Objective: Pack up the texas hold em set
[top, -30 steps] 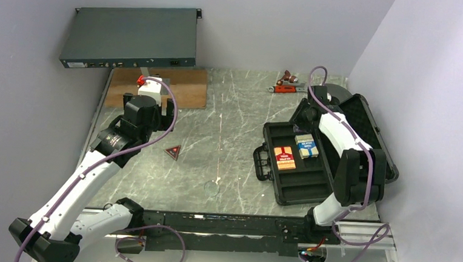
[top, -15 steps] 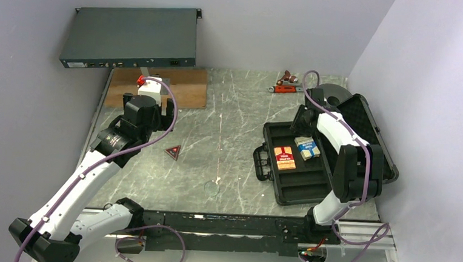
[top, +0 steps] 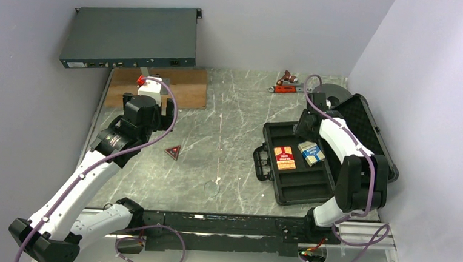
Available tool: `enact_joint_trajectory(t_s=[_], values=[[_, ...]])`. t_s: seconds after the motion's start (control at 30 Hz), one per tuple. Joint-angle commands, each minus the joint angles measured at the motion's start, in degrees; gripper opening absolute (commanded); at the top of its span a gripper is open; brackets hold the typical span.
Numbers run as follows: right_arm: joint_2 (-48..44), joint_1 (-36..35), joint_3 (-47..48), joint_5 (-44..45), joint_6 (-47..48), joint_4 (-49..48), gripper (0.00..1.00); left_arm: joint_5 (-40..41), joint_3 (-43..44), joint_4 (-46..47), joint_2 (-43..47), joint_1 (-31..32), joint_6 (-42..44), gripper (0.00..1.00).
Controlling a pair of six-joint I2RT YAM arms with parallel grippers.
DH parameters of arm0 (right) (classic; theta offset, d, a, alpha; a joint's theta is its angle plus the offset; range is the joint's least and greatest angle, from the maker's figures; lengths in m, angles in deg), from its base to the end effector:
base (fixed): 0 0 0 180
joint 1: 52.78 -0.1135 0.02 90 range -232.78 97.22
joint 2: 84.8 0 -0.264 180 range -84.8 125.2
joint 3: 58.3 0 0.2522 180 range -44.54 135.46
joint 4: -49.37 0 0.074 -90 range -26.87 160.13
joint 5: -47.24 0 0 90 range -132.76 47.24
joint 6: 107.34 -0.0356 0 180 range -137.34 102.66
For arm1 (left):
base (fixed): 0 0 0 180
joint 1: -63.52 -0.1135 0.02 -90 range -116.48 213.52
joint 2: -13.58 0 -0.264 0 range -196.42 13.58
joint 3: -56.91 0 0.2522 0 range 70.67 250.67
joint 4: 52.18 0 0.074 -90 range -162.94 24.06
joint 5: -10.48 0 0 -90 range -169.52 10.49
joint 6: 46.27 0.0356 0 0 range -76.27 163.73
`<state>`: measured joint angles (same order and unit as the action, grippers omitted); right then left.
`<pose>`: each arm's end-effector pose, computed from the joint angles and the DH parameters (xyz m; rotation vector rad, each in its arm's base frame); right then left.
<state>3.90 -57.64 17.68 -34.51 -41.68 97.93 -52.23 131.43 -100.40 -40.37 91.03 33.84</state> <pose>0.3118 0.0214 0.2261 0.4912 2.5754 -0.0138 0.1799 -0.0753 0.3665 0.0158 1.9965 0.0710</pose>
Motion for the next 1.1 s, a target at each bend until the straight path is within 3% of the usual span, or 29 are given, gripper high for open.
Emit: enact_joint_trajectory(t_s=[0.0, 0.1, 0.23, 0.3, 0.4, 0.5, 1.07], values=[[-2.2, 0.1, 0.8, 3.6, -1.4, -0.2, 0.43, 1.0, 0.1, 2.1, 0.7, 0.0, 0.7, 0.97], [-2.9, 0.1, 3.3, 3.6, -1.9, -0.4, 0.48, 1.2, 0.0, 2.0, 0.6, 0.0, 0.7, 0.97], [-5.1, 0.1, 3.8, 12.1, -4.2, 2.1, 0.63, 1.4, 0.0, 1.9, 0.6, 0.0, 0.7, 0.97], [-7.9, 0.2, 0.3, 16.4, -7.9, 2.4, 0.64, 1.3, 0.1, 2.0, 0.8, 0.0, 0.7, 0.97], [-12.5, 0.7, -7.6, 16.3, -10.6, -1.1, 0.78, 1.4, 0.0, 2.0, 0.9, 0.0, 0.7, 0.97], [-15.3, 2.5, -11.4, 16.8, -11.2, -2.5, 0.85, 1.3, 0.0, 2.0, 0.9, 0.0, 0.7, 0.97], [-20.0, 4.6, -17.9, 5.6, -8.9, -6.1, 0.83, 0.8, 0.2, 2.0, 1.2, 0.0, 0.7, 0.97]])
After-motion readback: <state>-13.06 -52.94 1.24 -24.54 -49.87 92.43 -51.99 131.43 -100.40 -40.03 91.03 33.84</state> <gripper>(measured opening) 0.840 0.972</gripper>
